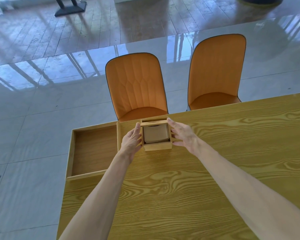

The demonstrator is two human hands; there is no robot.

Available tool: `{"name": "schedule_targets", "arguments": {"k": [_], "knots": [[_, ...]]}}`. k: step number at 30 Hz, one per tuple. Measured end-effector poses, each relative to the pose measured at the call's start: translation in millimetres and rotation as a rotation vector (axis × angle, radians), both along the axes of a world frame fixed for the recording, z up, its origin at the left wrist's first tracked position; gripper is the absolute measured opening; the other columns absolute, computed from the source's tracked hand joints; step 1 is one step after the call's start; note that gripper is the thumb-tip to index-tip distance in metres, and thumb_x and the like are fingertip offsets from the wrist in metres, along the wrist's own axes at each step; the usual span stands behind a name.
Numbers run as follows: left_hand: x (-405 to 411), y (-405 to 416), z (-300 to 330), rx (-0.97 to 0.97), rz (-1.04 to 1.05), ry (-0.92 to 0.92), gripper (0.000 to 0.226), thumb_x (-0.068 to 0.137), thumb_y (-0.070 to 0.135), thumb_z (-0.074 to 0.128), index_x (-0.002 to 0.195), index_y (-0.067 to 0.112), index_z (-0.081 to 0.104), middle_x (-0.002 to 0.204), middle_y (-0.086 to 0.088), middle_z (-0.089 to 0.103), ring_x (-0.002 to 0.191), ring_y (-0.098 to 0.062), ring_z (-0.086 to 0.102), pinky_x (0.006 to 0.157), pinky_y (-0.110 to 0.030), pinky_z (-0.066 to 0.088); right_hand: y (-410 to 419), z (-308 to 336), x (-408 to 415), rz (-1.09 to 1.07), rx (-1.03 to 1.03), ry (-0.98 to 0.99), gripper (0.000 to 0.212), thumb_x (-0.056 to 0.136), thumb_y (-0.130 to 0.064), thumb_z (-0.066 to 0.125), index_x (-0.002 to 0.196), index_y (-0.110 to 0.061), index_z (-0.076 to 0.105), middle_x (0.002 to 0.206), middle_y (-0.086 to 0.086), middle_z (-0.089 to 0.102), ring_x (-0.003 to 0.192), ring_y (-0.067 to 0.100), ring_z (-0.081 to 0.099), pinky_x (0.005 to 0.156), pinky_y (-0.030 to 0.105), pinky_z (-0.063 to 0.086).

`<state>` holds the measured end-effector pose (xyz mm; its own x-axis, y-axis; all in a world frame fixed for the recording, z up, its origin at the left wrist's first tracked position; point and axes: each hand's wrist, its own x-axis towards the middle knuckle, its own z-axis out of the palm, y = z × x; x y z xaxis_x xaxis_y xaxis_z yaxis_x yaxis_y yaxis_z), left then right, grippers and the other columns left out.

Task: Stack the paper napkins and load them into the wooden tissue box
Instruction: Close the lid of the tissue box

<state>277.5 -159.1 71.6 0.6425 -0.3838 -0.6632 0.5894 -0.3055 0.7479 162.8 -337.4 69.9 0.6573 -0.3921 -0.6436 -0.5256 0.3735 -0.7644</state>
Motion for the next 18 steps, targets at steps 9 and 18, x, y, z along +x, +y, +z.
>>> {"name": "schedule_targets", "arguments": {"k": [9,18], "knots": [[-10.5,19.9,-24.2,-0.050,0.102,0.012,0.056,0.084,0.032,0.075,0.134,0.016,0.057,0.113,-0.007,0.073,0.108,-0.019,0.069,0.092,-0.035,0.056,9.8,-21.8,-23.1,-0.049,-0.035,-0.039,0.074,0.075,-0.048,0.078,0.137,-0.018,0.053,0.136,0.006,0.059,0.120,0.022,0.059,0.094,0.043,0.056],[-16.5,22.4,-32.6,-0.052,0.135,-0.045,0.044,0.084,0.023,0.077,0.125,0.019,0.062,0.112,-0.008,0.074,0.105,-0.016,0.070,0.087,-0.032,0.058,16.7,-31.3,-25.1,-0.116,-0.092,-0.035,0.052,0.082,-0.033,0.078,0.128,-0.014,0.062,0.122,0.003,0.067,0.114,0.017,0.063,0.089,0.040,0.059]]}}
